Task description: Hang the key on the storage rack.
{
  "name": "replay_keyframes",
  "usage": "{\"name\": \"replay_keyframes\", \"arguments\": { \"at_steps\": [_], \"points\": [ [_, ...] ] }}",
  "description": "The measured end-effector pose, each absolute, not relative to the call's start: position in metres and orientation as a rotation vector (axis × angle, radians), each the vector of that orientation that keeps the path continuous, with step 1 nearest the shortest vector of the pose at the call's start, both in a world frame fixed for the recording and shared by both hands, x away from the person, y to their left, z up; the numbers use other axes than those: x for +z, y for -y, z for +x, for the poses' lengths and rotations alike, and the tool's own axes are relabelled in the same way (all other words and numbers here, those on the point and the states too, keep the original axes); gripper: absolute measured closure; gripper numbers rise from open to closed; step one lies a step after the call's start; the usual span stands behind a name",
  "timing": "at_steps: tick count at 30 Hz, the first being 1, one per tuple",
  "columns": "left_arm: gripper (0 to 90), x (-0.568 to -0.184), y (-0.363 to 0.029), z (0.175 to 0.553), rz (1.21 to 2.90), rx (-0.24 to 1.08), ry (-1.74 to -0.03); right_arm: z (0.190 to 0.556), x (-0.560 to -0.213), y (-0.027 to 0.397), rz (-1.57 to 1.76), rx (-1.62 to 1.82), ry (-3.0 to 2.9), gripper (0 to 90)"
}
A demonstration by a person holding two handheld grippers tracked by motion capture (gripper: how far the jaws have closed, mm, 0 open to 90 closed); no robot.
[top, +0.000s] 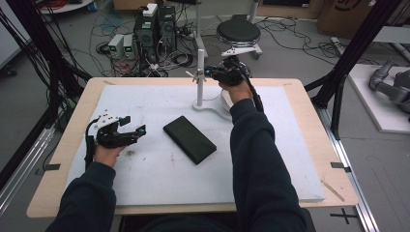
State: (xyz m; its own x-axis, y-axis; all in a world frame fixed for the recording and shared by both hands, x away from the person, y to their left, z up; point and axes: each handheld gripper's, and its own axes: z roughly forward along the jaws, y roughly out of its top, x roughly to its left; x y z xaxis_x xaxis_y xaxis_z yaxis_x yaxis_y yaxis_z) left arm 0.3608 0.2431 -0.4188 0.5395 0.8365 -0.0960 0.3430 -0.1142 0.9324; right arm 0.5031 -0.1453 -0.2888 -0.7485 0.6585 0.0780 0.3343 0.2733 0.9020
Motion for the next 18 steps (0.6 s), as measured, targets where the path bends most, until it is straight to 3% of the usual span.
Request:
{"name": "replay_keyframes", "arguments": {
  "at_steps": [2, 5, 7, 9, 10, 11, 14, 15, 18],
  "points": [
    [22.9, -0.419, -0.243, 0.36, 1.699, 0.571, -0.999, 0.495, -0.29, 0.153, 0.884, 1.443, -2.217, 81.9],
    [22.9, -0.419, -0.243, 0.36, 1.699, 0.564, -0.994, 0.478, -0.293, 0.174, 0.885, 1.354, -2.211, 68.3],
    [22.9, -0.419, -0.242, 0.36, 1.694, 0.558, -0.987, 0.472, -0.295, 0.181, 0.863, 1.356, -2.185, 67.3],
    [22.7, -0.418, -0.241, 0.359, 1.68, 0.543, -0.968, 0.455, -0.304, 0.202, 0.865, 1.289, -2.171, 53.8],
    [22.4, -0.418, -0.241, 0.359, 1.68, 0.543, -0.968, 0.455, -0.304, 0.202, 0.865, 1.289, -2.171, 53.8],
    [22.1, -0.417, -0.24, 0.359, 1.663, 0.534, -0.951, 0.446, -0.31, 0.216, 0.925, 1.264, -2.2, 42.2],
    [20.8, -0.417, -0.24, 0.359, 1.649, 0.539, -0.951, 0.436, -0.319, 0.23, 0.947, 1.261, -2.193, 38.4],
    [20.2, -0.417, -0.24, 0.359, 1.643, 0.545, -0.949, 0.425, -0.327, 0.239, 0.988, 1.199, -2.221, 32.4],
    [19.8, -0.417, -0.242, 0.36, 1.639, 0.542, -0.953, 0.412, -0.338, 0.248, 0.968, 1.209, -2.198, 31.5]
  ]
}}
